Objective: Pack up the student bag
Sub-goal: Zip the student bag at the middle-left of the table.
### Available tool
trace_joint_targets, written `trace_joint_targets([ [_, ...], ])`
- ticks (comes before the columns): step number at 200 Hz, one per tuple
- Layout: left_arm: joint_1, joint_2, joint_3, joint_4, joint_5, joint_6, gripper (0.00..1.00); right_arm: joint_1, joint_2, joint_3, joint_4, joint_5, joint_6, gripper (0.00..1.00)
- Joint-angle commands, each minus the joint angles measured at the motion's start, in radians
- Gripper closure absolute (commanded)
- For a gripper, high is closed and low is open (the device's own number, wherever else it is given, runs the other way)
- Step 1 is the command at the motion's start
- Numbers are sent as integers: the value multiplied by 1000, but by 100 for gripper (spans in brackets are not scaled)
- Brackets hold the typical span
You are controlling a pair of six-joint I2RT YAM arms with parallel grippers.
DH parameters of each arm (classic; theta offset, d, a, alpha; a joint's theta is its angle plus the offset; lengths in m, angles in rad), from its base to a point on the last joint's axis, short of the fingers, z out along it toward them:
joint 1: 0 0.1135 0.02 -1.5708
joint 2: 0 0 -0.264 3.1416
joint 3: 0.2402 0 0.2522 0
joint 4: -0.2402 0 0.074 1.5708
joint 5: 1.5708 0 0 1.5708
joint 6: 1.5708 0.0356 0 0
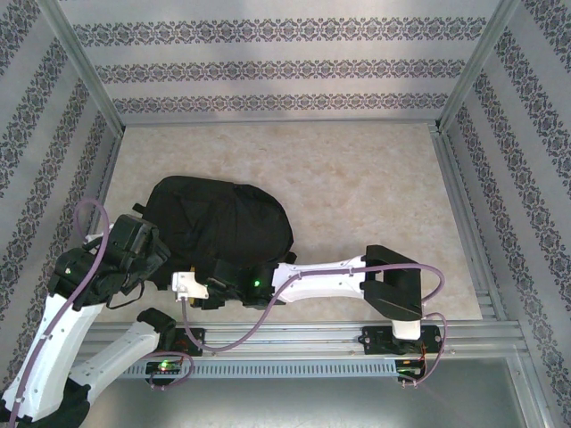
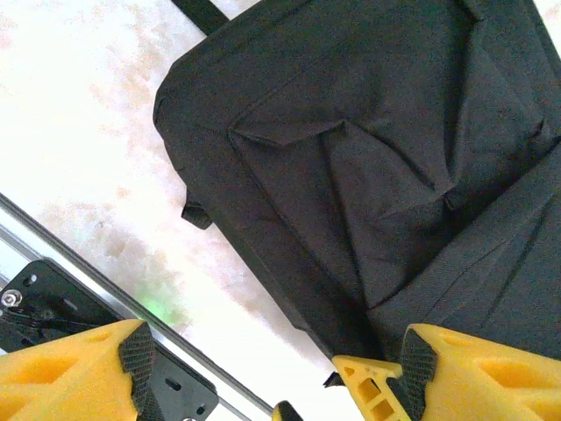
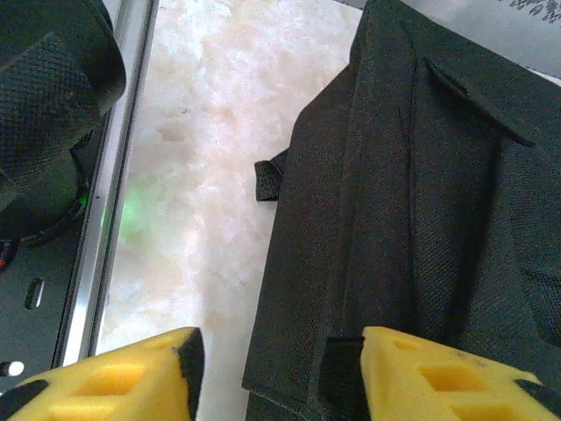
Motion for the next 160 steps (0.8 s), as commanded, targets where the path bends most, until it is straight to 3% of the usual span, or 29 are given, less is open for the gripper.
trace_joint_targets([
  [1, 12, -9, -10, -11, -10, 4, 24, 7, 17, 38, -2, 34, 9, 53],
  [15, 13, -10, -12, -11, -14, 11, 24, 6, 15, 35, -2, 48, 12, 59],
  [68, 14, -13, -42, 6, -19, 38, 24, 6, -47, -17, -18, 69, 30, 100],
  [107, 15, 0, -67, 2, -16, 49, 24, -3, -108, -70, -9, 84, 72, 100],
  [160, 18, -6, -163, 59, 93, -10, 21, -46, -217, -184, 17, 41, 227, 100],
])
